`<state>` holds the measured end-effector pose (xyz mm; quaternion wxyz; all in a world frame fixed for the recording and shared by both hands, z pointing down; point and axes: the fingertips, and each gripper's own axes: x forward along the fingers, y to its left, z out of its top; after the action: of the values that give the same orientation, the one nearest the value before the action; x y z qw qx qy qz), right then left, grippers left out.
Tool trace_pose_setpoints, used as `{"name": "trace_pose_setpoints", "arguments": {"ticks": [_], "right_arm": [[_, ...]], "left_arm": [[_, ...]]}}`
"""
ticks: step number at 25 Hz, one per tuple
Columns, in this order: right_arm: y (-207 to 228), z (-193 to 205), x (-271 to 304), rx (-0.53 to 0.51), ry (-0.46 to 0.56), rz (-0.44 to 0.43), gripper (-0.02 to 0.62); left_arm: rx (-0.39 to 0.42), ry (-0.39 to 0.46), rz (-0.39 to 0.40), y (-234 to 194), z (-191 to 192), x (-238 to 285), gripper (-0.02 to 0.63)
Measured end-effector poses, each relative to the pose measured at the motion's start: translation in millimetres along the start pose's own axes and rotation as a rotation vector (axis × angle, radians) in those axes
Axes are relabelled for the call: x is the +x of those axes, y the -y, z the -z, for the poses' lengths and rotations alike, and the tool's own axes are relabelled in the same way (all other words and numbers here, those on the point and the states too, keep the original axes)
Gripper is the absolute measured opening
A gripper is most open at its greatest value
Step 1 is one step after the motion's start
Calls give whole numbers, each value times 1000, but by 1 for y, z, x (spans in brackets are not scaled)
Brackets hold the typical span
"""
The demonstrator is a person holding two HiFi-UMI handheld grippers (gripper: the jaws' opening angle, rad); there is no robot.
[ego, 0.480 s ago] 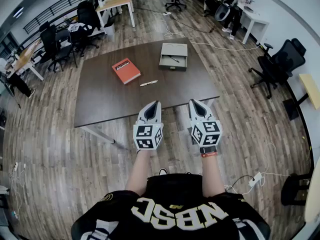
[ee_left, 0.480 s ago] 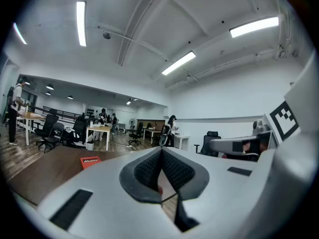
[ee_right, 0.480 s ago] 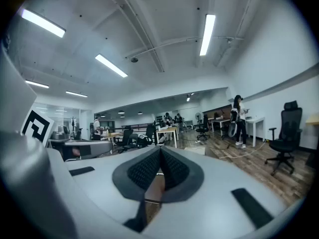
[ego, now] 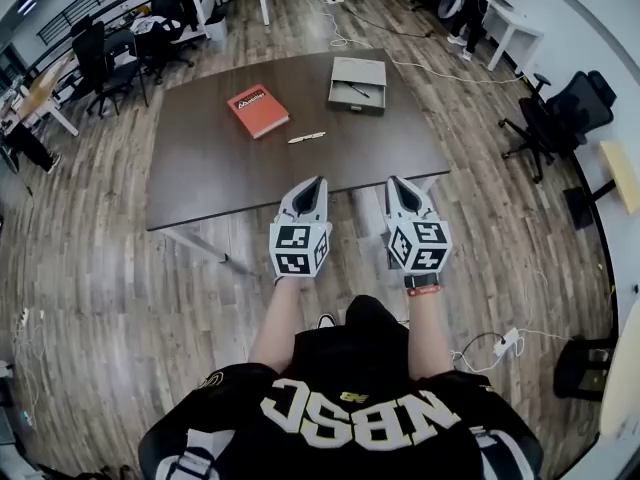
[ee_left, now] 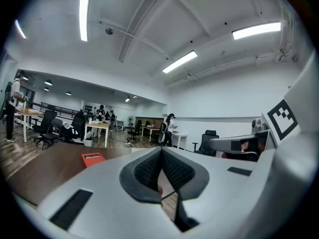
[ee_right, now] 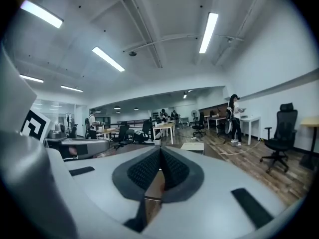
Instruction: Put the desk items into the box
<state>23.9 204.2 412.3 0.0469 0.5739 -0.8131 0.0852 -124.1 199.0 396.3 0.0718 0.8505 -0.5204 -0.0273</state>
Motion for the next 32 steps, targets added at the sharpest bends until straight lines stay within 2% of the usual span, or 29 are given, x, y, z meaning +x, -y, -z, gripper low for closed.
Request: {"name": "trace_pose_setpoints", "arguments": {"ticks": [6,11,22,26,32], "right_arm": [[13,3,30,82,5,6,9],[33,7,86,116,1,-44,9],[101,-68,239,107,61,-179,9],[131,-64,271,118,33,-193,9],[133,-42,311,126,-43,-236,9]], "left_arm": [[-32,14,2,-8,0,22,14],[15,-24,-30,-30,15,68,14],[52,26,-112,-69,-27,218,14],[58,20,-133,-73,-27,256,14],[52,-49,-188,-104,-6,287,14]]}}
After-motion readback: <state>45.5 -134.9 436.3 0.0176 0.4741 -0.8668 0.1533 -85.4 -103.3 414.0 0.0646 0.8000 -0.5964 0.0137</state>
